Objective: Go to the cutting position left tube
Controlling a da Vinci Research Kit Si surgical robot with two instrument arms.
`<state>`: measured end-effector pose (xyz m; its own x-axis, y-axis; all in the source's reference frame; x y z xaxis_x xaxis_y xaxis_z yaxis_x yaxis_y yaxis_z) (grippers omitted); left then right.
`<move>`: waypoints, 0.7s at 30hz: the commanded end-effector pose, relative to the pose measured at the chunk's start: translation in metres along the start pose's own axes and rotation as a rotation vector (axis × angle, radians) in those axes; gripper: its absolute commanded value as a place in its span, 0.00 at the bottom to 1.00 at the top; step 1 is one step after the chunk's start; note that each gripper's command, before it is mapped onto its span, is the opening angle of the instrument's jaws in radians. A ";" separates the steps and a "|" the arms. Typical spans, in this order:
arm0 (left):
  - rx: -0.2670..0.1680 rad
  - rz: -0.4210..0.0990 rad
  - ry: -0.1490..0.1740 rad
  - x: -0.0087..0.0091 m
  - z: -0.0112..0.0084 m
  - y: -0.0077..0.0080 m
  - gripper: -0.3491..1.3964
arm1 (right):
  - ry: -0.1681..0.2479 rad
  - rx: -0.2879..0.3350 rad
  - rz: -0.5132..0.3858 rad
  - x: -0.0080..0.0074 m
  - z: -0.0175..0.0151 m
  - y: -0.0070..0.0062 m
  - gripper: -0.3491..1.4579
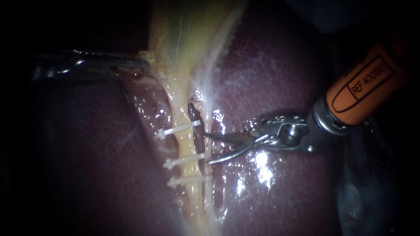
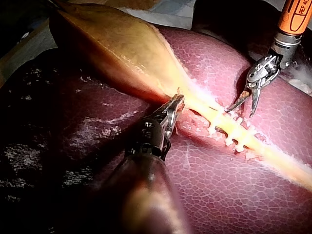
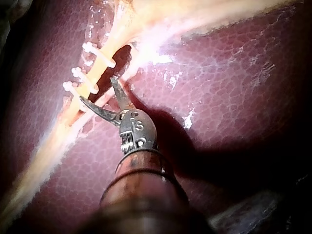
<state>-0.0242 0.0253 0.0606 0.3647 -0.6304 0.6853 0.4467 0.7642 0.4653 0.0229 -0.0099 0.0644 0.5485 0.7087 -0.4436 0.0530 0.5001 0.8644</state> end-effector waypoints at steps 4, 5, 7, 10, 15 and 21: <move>0.000 0.000 0.000 0.0000 0.0000 0.0000 0.00 | -0.011 0.027 0.014 -0.0004 0.0005 0.0006 0.94; -0.001 0.000 0.000 0.0000 0.0000 0.0000 0.00 | -0.012 0.028 0.016 -0.0005 0.0007 0.0008 0.94; 0.000 0.000 0.000 0.0000 0.0001 0.0000 0.00 | -0.015 0.032 0.022 -0.0006 0.0010 0.0010 0.94; -0.001 0.000 0.000 0.0000 0.0001 0.0000 0.00 | -0.018 0.036 0.027 -0.0008 0.0014 0.0016 0.94; -0.001 0.001 0.000 0.0001 0.0002 0.0000 0.00 | -0.018 0.045 0.042 -0.0010 0.0017 0.0025 0.94; -0.001 0.001 0.000 0.0002 0.0002 0.0000 0.00 | -0.011 0.072 0.071 -0.0008 0.0020 0.0033 0.94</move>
<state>-0.0244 0.0252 0.0608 0.3649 -0.6297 0.6857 0.4473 0.7646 0.4641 0.0243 -0.0098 0.0682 0.5623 0.7359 -0.3773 0.0754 0.4088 0.9095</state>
